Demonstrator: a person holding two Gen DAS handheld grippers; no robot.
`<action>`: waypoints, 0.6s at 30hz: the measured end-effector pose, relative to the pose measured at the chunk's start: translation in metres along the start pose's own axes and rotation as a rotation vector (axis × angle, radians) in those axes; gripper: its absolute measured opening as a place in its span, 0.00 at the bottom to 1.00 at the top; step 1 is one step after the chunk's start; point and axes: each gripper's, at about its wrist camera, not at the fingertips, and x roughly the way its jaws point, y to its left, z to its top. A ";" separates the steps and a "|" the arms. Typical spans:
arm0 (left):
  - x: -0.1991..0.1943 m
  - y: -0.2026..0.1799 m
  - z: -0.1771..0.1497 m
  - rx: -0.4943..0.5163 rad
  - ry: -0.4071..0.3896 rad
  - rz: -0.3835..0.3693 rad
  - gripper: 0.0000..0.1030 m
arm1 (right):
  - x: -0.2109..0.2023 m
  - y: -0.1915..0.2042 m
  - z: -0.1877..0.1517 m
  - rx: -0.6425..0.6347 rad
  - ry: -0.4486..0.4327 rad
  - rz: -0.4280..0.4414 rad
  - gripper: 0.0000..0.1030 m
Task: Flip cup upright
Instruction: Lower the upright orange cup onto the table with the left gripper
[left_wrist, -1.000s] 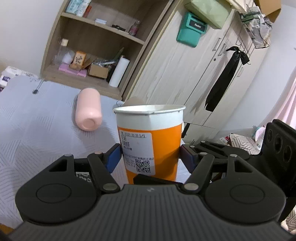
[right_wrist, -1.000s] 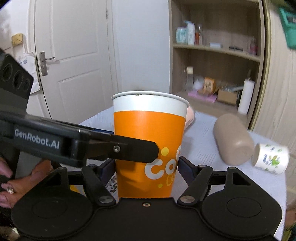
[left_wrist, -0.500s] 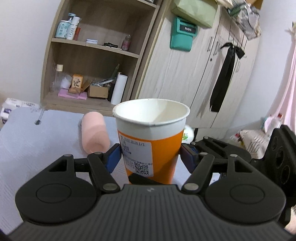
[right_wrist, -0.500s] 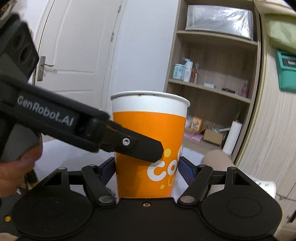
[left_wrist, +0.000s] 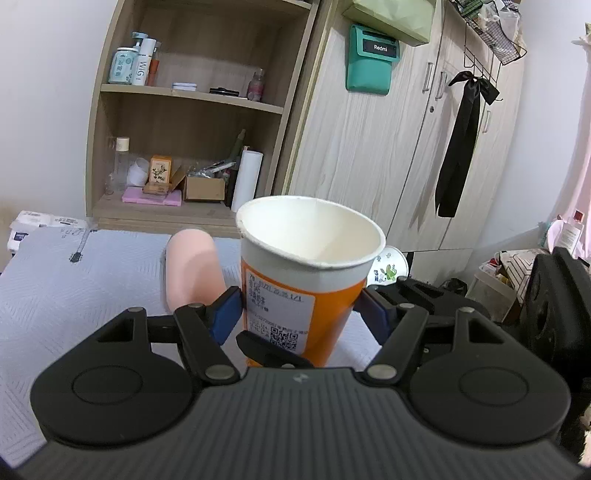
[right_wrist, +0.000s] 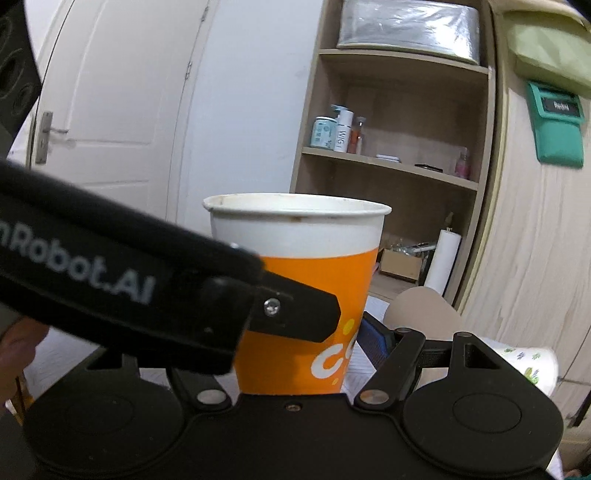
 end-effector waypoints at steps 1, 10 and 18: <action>0.001 0.002 0.001 -0.002 0.002 -0.004 0.67 | 0.002 -0.002 0.001 0.012 0.003 0.006 0.76; 0.019 0.002 -0.003 0.031 0.013 0.048 0.67 | 0.026 -0.017 -0.004 0.092 0.028 0.059 0.76; 0.019 0.004 -0.005 0.016 0.016 0.038 0.67 | 0.027 -0.014 -0.006 0.074 0.054 0.052 0.76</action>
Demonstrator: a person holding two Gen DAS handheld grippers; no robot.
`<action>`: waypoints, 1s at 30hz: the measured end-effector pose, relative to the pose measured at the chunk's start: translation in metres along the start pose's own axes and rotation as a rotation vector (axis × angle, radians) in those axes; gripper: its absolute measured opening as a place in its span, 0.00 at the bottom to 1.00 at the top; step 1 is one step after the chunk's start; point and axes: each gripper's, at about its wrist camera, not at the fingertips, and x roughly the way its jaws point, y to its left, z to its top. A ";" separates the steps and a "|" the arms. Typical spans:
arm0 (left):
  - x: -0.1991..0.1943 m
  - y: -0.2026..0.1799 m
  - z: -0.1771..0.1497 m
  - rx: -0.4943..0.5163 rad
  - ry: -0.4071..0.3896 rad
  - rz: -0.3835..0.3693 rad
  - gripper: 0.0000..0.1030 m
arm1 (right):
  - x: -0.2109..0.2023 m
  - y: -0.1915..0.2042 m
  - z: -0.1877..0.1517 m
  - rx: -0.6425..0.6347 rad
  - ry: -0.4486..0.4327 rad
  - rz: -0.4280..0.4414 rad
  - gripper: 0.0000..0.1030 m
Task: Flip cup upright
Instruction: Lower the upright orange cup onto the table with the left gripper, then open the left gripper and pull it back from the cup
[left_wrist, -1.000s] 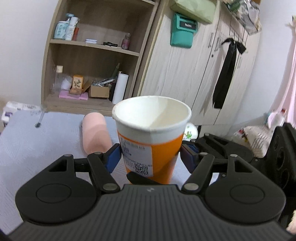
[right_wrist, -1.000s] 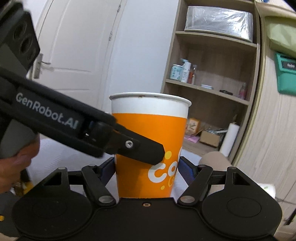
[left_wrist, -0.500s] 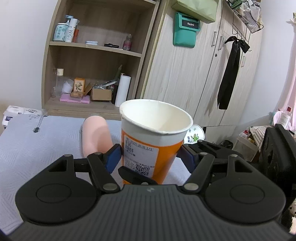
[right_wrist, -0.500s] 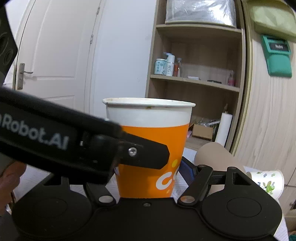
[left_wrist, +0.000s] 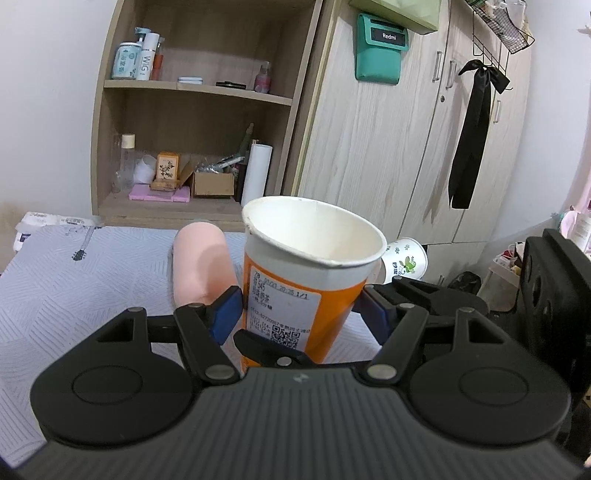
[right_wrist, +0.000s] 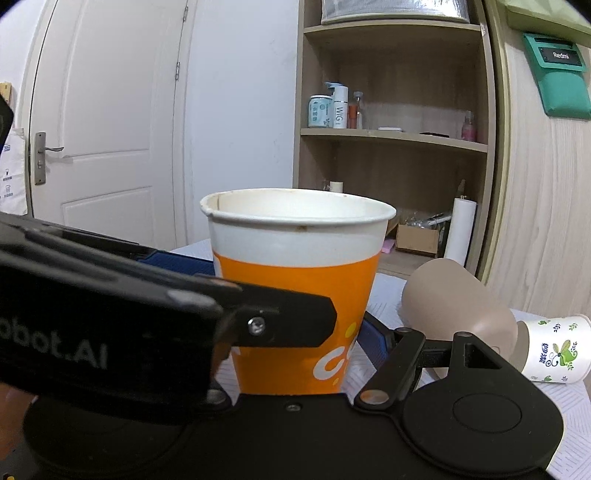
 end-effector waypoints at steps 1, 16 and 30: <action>0.000 0.000 0.000 -0.005 0.003 -0.002 0.68 | 0.000 0.000 0.000 0.000 0.001 -0.002 0.76; -0.019 0.005 -0.003 -0.095 0.077 0.019 0.77 | -0.018 0.001 -0.003 0.042 0.062 -0.005 0.89; -0.082 -0.007 -0.009 -0.025 0.000 0.165 0.84 | -0.093 0.025 0.003 0.062 0.006 -0.201 0.89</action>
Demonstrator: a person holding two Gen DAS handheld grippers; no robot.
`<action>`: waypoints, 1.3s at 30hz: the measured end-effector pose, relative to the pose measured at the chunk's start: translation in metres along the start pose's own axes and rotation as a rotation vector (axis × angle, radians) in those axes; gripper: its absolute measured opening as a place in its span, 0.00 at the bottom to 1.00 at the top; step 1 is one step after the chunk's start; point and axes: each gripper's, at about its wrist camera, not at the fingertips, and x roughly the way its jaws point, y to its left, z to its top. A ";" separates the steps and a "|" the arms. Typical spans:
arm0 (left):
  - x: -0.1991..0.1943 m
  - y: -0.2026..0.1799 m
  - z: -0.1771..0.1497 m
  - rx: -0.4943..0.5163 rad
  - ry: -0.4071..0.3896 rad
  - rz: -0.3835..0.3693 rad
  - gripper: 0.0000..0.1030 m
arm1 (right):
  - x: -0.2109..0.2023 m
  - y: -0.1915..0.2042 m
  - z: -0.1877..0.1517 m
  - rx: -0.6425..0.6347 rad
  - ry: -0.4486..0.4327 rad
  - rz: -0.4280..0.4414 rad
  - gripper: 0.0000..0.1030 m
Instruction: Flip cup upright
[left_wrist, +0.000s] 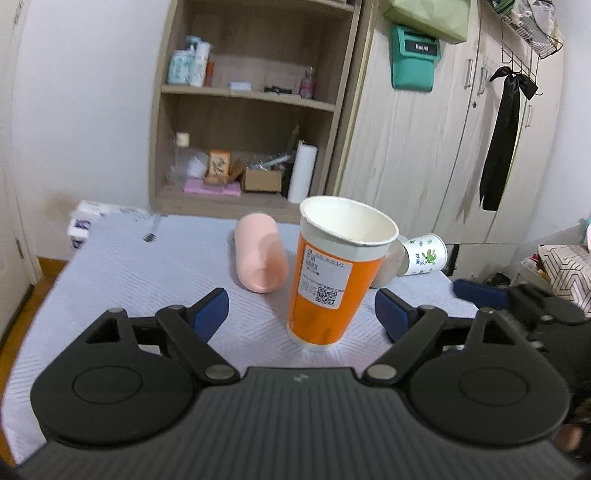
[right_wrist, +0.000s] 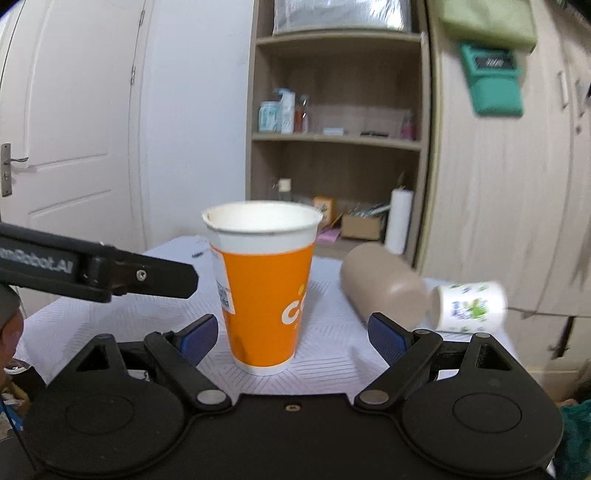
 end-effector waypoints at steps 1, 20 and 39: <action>-0.007 -0.001 -0.002 0.007 -0.014 0.010 0.84 | -0.008 0.002 0.000 -0.001 -0.013 -0.012 0.89; -0.100 -0.005 -0.012 0.051 -0.150 0.056 0.89 | -0.089 0.025 0.020 0.035 -0.066 -0.092 0.89; -0.103 -0.007 -0.011 0.091 -0.192 0.164 1.00 | -0.095 0.023 0.022 0.078 -0.057 -0.177 1.00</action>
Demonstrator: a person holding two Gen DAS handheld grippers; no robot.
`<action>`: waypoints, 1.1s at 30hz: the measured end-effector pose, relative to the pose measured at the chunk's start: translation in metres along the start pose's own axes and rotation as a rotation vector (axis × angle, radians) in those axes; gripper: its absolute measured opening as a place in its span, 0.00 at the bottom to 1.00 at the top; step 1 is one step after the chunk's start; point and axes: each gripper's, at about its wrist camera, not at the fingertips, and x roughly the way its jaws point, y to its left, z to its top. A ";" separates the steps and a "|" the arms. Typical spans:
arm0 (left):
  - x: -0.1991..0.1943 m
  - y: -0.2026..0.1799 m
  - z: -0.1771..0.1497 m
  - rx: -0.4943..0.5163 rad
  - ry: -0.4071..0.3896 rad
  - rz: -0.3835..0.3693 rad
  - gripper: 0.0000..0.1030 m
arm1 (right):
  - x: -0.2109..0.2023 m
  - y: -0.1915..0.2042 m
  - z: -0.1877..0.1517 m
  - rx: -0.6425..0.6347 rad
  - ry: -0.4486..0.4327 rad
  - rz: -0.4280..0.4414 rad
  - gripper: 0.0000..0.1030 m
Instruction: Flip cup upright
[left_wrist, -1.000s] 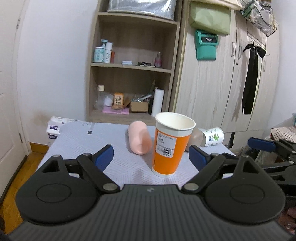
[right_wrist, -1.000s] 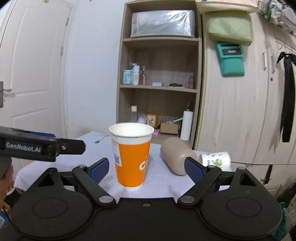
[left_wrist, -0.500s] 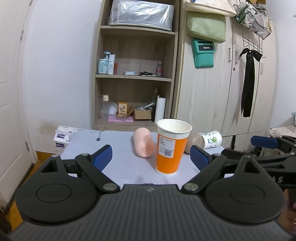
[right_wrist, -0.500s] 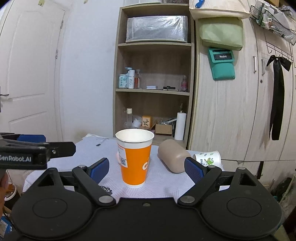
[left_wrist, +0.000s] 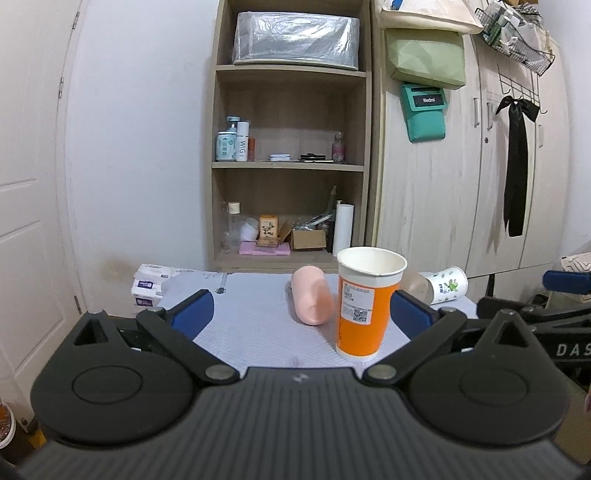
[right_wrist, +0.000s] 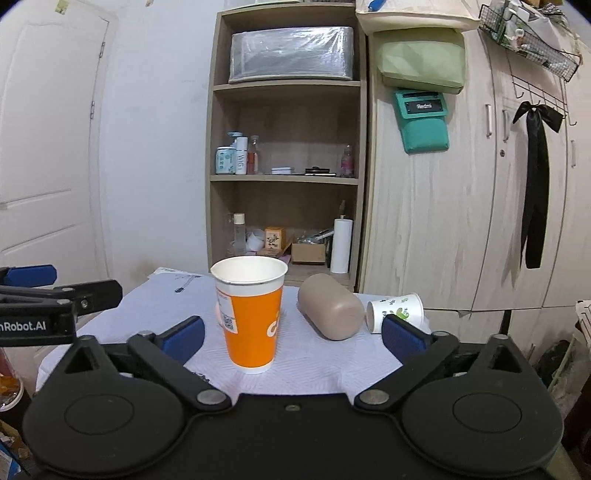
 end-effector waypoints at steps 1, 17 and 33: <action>0.001 0.000 0.000 0.003 0.002 0.007 1.00 | 0.000 0.000 0.000 0.003 0.000 -0.009 1.00; 0.011 -0.004 -0.005 0.016 0.052 0.097 1.00 | 0.001 0.001 -0.003 0.007 0.013 -0.056 1.00; 0.008 0.000 -0.008 0.012 0.062 0.085 1.00 | 0.003 0.004 -0.005 0.006 0.019 -0.066 1.00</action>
